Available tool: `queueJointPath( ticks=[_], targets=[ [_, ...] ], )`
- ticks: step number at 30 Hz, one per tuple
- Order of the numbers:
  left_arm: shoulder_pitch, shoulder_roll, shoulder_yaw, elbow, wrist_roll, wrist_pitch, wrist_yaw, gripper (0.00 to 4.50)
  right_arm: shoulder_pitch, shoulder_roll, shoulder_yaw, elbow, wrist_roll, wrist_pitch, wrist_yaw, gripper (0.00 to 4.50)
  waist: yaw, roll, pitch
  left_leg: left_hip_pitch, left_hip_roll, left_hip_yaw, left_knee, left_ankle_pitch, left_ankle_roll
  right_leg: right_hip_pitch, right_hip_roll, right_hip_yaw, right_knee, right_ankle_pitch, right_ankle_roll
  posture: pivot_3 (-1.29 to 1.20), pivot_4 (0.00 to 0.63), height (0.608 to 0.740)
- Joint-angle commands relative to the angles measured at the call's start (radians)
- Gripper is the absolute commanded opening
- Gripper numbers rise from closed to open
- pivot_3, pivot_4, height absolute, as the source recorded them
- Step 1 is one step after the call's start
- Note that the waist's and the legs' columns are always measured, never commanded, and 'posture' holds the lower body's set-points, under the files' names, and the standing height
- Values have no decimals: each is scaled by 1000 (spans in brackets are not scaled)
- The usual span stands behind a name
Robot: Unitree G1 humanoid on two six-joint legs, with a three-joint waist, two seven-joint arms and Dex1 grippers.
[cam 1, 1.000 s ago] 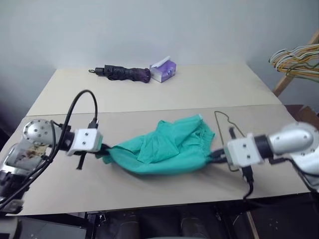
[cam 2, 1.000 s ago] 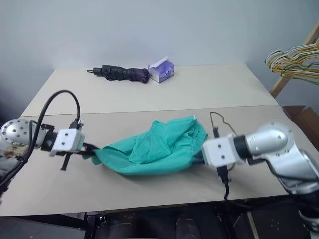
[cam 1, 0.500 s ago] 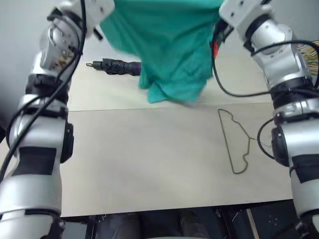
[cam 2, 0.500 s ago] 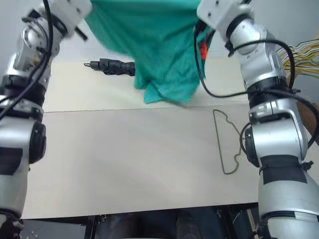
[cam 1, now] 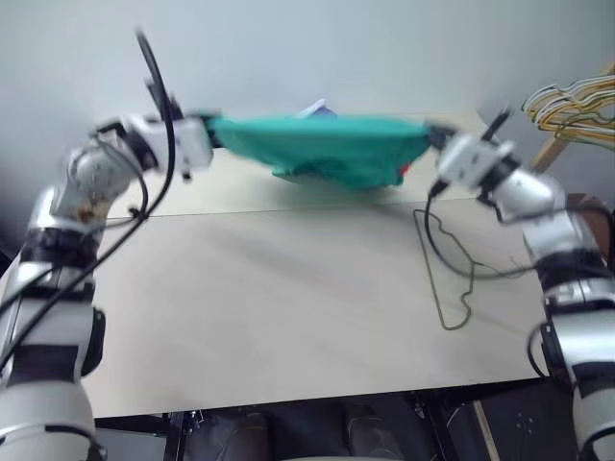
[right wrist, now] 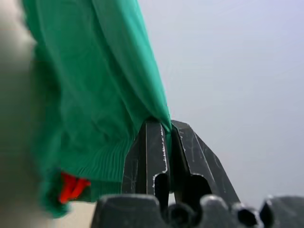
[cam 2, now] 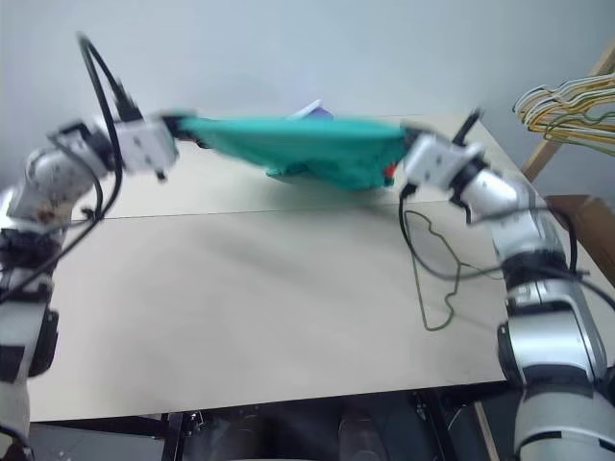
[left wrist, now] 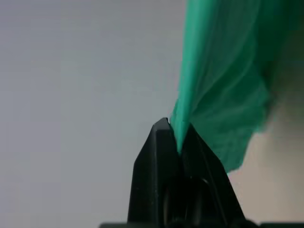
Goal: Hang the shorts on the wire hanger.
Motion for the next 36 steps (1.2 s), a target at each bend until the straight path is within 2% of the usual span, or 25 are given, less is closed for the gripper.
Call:
queueJointPath(
  ticks=[1, 3, 6, 10, 18, 24, 31, 32, 36],
  targets=[
    [184, 115, 78, -253, -137, 126, -157, 12, 123, -68, -41, -139, 119, -4, 161, 0, -11, 0, 0, 1, 1, 0, 0, 0, 0, 0, 1, 0, 0, 0, 0, -21, 72, 740],
    [314, 154, 91, -387, -194, 199, -221, 12, 204, -81, -32, -207, 117, -16, 206, 0, -20, 0, 0, 3, 1, 0, 0, 0, 1, 2, 1, 0, 0, 0, -1, -24, 74, 740],
    [488, 207, 110, -539, -259, 278, -299, 12, 295, -99, -13, -279, 88, -27, 260, 0, -24, 1, 1, 16, 3, 1, -1, -4, 6, 15, 2, 0, -6, -1, -2, -34, 81, 740],
    [607, 247, 151, -647, -293, 340, -359, 12, 370, -118, -10, -320, 29, -53, 270, 0, -18, 0, 3, 34, 4, 3, -2, -7, 10, 33, 3, 0, -7, -4, -3, -32, 86, 740],
    [961, 407, 315, -908, -489, 453, -608, 12, 449, -112, -23, -396, -66, -65, 220, 0, -16, 0, 3, 32, 5, 6, -2, -9, 13, 30, 2, 2, -8, -7, -3, -43, 89, 740],
    [1115, 383, 409, -1011, -539, 487, -666, 12, 465, -123, -27, -409, -97, -86, 195, 0, 2, -2, 13, 36, 5, 7, -2, -9, 14, 32, 2, 2, -7, -8, -4, -39, 114, 740],
    [1151, 325, 426, -1032, -490, 492, -633, 12, 589, -205, -35, -583, 39, -23, 300, 0, 29, -2, 18, 34, 5, 8, -2, -12, 17, 32, 2, 3, -8, -11, -5, -30, 124, 740],
    [1155, 320, 427, -1037, -498, 499, -638, 227, 608, -214, -41, -618, 63, 1, 308, 659, 30, -3, 18, 34, 5, 8, -2, -12, 18, 32, 2, 3, -8, -11, -5, -33, 125, 740],
    [1171, 298, 455, -1062, -565, 548, -655, 1265, 703, -265, -69, -749, 149, 88, 357, 1790, 35, -3, 19, 35, 5, 8, -2, -12, 18, 32, 2, 3, -8, -12, -5, -28, 119, 740]
  ],
)
